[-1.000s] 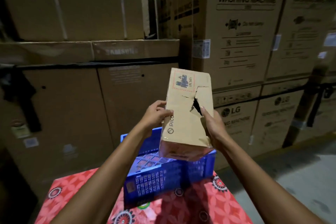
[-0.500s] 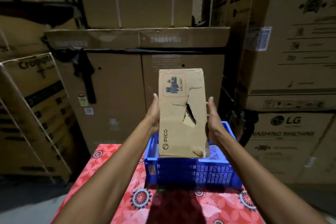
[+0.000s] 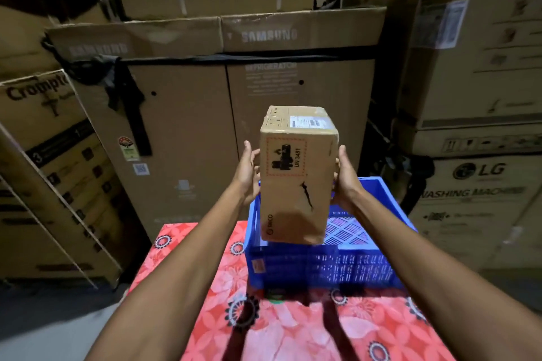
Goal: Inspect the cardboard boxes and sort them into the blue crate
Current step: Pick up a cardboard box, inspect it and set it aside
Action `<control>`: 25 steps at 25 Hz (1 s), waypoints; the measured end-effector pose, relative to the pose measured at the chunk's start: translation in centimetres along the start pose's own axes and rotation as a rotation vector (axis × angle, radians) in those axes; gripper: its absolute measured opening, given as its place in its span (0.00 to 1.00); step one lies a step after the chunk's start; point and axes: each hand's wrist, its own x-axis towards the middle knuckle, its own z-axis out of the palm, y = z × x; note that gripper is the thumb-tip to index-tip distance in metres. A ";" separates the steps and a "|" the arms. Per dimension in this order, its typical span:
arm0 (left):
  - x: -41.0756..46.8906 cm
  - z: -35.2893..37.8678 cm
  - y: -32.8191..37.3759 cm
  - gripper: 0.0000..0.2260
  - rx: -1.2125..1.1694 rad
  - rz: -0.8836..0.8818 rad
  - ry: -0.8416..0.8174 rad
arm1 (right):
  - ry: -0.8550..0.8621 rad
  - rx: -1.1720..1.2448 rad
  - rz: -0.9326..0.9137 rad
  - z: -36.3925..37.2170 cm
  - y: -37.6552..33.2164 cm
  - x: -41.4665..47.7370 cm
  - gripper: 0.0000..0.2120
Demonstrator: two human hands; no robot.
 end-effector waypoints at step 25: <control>2.0 -7.2 -9.8 0.37 0.175 -0.194 0.084 | -0.011 -0.207 0.271 -0.3 10.1 5.9 0.36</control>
